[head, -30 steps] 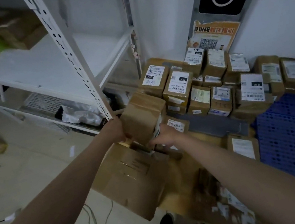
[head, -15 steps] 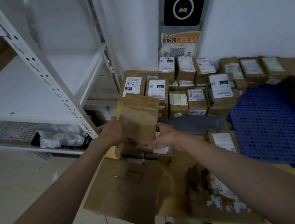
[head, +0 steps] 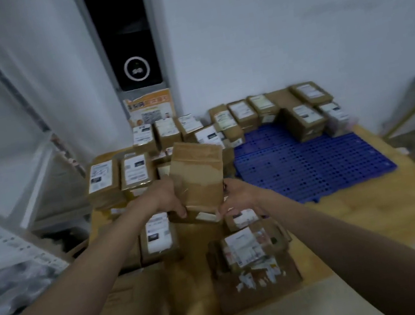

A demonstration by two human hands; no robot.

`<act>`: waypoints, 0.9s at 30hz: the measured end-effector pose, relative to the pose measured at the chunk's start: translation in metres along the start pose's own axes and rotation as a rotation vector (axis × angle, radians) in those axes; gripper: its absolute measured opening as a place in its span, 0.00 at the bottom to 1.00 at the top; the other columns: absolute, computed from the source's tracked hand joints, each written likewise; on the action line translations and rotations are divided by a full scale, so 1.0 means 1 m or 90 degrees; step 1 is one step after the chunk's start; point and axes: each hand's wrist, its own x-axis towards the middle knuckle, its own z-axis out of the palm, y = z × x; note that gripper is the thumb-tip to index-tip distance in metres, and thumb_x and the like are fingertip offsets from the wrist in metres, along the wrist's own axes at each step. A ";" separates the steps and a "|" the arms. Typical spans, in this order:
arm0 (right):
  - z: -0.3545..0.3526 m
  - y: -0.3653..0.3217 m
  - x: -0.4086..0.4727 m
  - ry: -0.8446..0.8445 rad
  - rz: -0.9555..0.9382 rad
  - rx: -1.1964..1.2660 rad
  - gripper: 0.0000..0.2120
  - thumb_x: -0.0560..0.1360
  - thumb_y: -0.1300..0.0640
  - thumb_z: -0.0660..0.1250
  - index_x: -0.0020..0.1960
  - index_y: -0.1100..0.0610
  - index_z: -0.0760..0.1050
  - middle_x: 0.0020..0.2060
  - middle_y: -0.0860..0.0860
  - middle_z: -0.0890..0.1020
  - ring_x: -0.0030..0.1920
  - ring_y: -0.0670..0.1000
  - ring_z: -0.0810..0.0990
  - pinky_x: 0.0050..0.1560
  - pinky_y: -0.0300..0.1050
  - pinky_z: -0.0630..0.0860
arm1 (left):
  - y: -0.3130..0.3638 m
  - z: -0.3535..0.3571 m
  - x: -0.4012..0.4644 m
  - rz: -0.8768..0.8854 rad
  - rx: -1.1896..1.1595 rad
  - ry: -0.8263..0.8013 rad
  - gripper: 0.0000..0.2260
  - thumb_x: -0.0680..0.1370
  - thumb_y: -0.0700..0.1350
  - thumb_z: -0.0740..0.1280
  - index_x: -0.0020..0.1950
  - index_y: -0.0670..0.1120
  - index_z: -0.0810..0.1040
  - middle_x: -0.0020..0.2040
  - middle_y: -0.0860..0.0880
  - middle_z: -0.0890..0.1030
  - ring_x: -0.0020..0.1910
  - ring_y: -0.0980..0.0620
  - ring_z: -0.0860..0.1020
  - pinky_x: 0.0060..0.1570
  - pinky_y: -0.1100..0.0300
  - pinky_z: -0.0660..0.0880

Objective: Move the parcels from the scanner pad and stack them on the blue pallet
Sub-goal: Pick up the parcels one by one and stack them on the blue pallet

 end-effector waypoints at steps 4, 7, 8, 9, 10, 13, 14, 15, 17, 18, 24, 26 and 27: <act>-0.048 0.016 -0.026 0.020 -0.004 0.019 0.35 0.66 0.74 0.75 0.63 0.48 0.66 0.52 0.42 0.74 0.51 0.50 0.78 0.36 0.41 0.79 | 0.055 0.006 0.011 0.029 0.019 0.017 0.40 0.63 0.45 0.81 0.69 0.43 0.65 0.64 0.45 0.74 0.62 0.45 0.74 0.57 0.55 0.73; -0.081 0.031 -0.039 0.042 -0.005 0.025 0.32 0.67 0.72 0.75 0.60 0.45 0.68 0.61 0.48 0.75 0.53 0.53 0.80 0.46 0.50 0.82 | 0.093 0.013 0.021 0.042 0.030 0.009 0.42 0.62 0.45 0.82 0.70 0.43 0.63 0.65 0.45 0.73 0.63 0.45 0.73 0.59 0.54 0.73; -0.093 0.037 -0.044 0.047 -0.005 0.017 0.31 0.68 0.71 0.75 0.58 0.44 0.68 0.63 0.50 0.75 0.55 0.56 0.80 0.50 0.52 0.82 | 0.107 0.016 0.024 0.048 0.035 0.006 0.42 0.62 0.46 0.82 0.70 0.43 0.63 0.64 0.45 0.73 0.62 0.45 0.73 0.58 0.54 0.74; -0.104 0.042 -0.050 0.053 -0.002 0.010 0.30 0.69 0.70 0.75 0.59 0.44 0.68 0.65 0.52 0.74 0.59 0.58 0.79 0.51 0.53 0.82 | 0.120 0.020 0.028 0.055 0.038 0.002 0.42 0.62 0.46 0.82 0.70 0.44 0.63 0.64 0.45 0.73 0.62 0.45 0.73 0.58 0.55 0.73; -0.117 0.048 -0.056 0.061 0.002 0.007 0.32 0.69 0.70 0.75 0.61 0.45 0.67 0.66 0.52 0.73 0.62 0.58 0.77 0.51 0.52 0.81 | 0.134 0.025 0.032 0.063 0.041 -0.003 0.43 0.61 0.46 0.82 0.70 0.44 0.63 0.65 0.45 0.73 0.63 0.45 0.72 0.60 0.54 0.73; -0.161 0.065 -0.074 0.074 0.019 0.009 0.36 0.70 0.70 0.74 0.70 0.49 0.64 0.69 0.50 0.71 0.65 0.57 0.75 0.48 0.47 0.78 | 0.180 0.042 0.044 0.062 0.072 -0.016 0.45 0.62 0.49 0.82 0.71 0.42 0.61 0.66 0.44 0.71 0.64 0.43 0.72 0.62 0.50 0.73; -0.178 0.071 -0.080 0.074 0.022 0.007 0.36 0.70 0.70 0.74 0.71 0.51 0.64 0.69 0.50 0.71 0.66 0.57 0.74 0.50 0.47 0.77 | 0.197 0.048 0.048 0.058 0.081 -0.022 0.44 0.62 0.50 0.82 0.70 0.41 0.61 0.65 0.43 0.71 0.63 0.44 0.72 0.60 0.51 0.74; -0.194 0.078 -0.087 0.071 0.027 0.004 0.35 0.70 0.70 0.73 0.71 0.52 0.64 0.69 0.51 0.71 0.66 0.57 0.74 0.51 0.47 0.77 | 0.213 0.054 0.052 0.055 0.082 -0.032 0.44 0.63 0.51 0.81 0.70 0.41 0.61 0.65 0.43 0.71 0.62 0.44 0.72 0.59 0.52 0.74; -0.226 0.093 -0.097 0.072 0.033 -0.005 0.33 0.70 0.71 0.74 0.69 0.52 0.66 0.68 0.51 0.72 0.66 0.57 0.74 0.53 0.48 0.77 | 0.245 0.066 0.059 0.055 0.075 -0.046 0.44 0.63 0.51 0.81 0.69 0.40 0.61 0.64 0.42 0.72 0.61 0.44 0.73 0.57 0.52 0.75; -0.241 0.100 -0.101 0.076 0.029 -0.016 0.32 0.70 0.70 0.74 0.67 0.52 0.68 0.67 0.51 0.73 0.65 0.56 0.75 0.52 0.48 0.78 | 0.260 0.073 0.062 0.053 0.072 -0.048 0.44 0.63 0.51 0.81 0.70 0.40 0.60 0.64 0.42 0.72 0.61 0.44 0.73 0.56 0.52 0.75; -0.307 0.133 -0.110 0.077 0.030 -0.086 0.26 0.69 0.68 0.76 0.60 0.50 0.70 0.63 0.53 0.77 0.57 0.55 0.80 0.46 0.46 0.81 | 0.327 0.109 0.081 0.047 0.092 -0.073 0.44 0.64 0.53 0.80 0.71 0.40 0.61 0.60 0.45 0.72 0.57 0.45 0.75 0.55 0.53 0.76; -0.320 0.140 -0.107 0.077 0.032 -0.111 0.27 0.68 0.67 0.77 0.62 0.51 0.71 0.62 0.53 0.77 0.56 0.55 0.80 0.46 0.45 0.81 | 0.338 0.115 0.088 0.032 0.098 -0.078 0.44 0.65 0.53 0.80 0.71 0.40 0.61 0.60 0.44 0.73 0.56 0.46 0.76 0.53 0.53 0.77; -0.327 0.142 -0.104 0.074 0.035 -0.120 0.28 0.68 0.67 0.77 0.63 0.52 0.71 0.63 0.53 0.76 0.57 0.55 0.79 0.46 0.45 0.81 | 0.341 0.118 0.092 0.022 0.094 -0.077 0.44 0.65 0.53 0.80 0.71 0.40 0.60 0.60 0.44 0.73 0.55 0.46 0.76 0.51 0.54 0.77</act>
